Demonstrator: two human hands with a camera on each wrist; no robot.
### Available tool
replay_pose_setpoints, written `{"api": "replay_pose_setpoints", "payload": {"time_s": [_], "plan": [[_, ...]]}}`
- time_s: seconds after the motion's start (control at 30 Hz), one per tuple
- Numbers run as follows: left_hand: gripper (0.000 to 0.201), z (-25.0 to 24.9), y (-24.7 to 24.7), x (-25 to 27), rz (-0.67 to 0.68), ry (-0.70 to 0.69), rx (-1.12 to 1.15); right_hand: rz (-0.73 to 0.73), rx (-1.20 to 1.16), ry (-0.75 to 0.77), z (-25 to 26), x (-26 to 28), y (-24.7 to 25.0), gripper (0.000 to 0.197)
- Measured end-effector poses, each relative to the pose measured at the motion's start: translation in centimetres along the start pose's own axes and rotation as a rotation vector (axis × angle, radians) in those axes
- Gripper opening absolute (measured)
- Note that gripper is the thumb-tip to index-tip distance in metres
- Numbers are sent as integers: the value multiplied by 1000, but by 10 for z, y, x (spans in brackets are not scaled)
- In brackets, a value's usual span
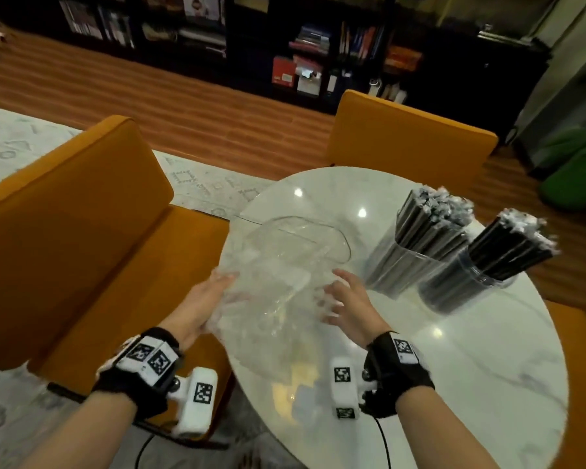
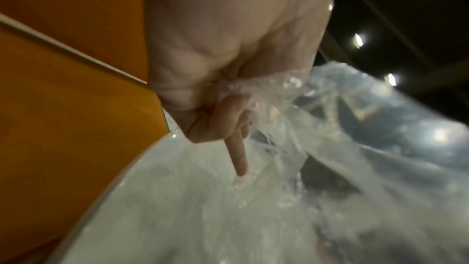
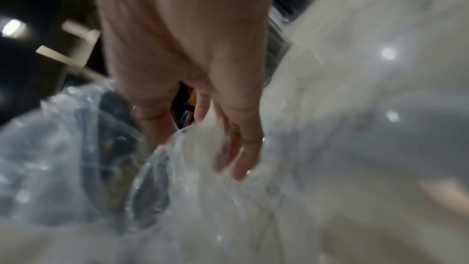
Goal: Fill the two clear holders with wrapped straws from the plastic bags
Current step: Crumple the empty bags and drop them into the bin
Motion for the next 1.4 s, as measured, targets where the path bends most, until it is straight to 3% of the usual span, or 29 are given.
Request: {"api": "replay_pose_setpoints", "payload": {"time_s": [0.1, 0.17, 0.23, 0.3, 0.4, 0.47, 0.5, 0.57, 0.63, 0.7, 0.8, 0.87, 0.93, 1.0, 1.03, 1.1, 1.17, 1.27, 1.37, 1.4], "plan": [[54, 24, -26, -11, 58, 44, -205, 178, 43, -63, -10, 18, -15, 71], [51, 25, -44, -13, 95, 38, -298, 97, 165, 20, -16, 19, -23, 79], [45, 18, -49, -12, 40, -7, -348, 0, 189, 83, -14, 20, -24, 86], [55, 1, -43, -6, -99, -101, -417, 6, 177, 98, 0, 29, -22, 81], [61, -27, -34, 9, -255, -325, -392, 233, 99, 45, 22, 56, -30, 46], [62, -41, -41, 16, -278, -445, -417, 373, 115, 72, 27, 75, -47, 45], [52, -42, -49, 18, -284, -472, -436, 397, 172, 135, 29, 81, -56, 51], [12, -40, -56, 21, -256, -486, -545, 329, 381, 331, 31, 87, -70, 67], [22, -34, -54, 23, -142, -439, -591, 197, 472, 397, 31, 84, -71, 73], [23, -37, -52, 23, -16, -351, -446, 78, 454, 388, 29, 76, -63, 61], [21, -45, -37, 30, -49, -481, -586, -91, 426, 338, 28, 66, -42, 30], [18, -48, -23, 45, -163, -656, -481, -174, 392, 293, 30, 66, -31, 25], [36, -53, -28, 68, -30, -835, -553, -160, 431, 272, 30, 70, -30, 30], [95, -47, -43, 71, 141, -845, -927, -35, 476, 268, 32, 81, -43, 18], [119, -43, -46, 62, 122, -817, -1156, 69, 462, 260, 33, 90, -53, 14], [136, -43, -40, 44, 51, -739, -1296, 251, 375, 243, 41, 107, -72, 20], [126, -46, -28, 36, 14, -710, -1172, 323, 257, 265, 53, 119, -79, 20], [73, -50, -26, 40, 122, -741, -730, 307, 185, 258, 67, 131, -75, 15], [28, -48, -36, 43, 116, -749, -668, 91, 561, 412, 78, 144, -66, 10], [24, -45, -38, 41, 81, -753, -744, -10, 720, 495, 83, 148, -62, 25]]}}
Point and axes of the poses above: each hand's wrist, its own x-axis away from the middle knuckle, its own y-axis out of the back of the hand, z = x × y, the point moved 3 cm from there along -x, towards the middle knuckle, and after that the axes turned 8 degrees about -x, right-handed, at the moved point
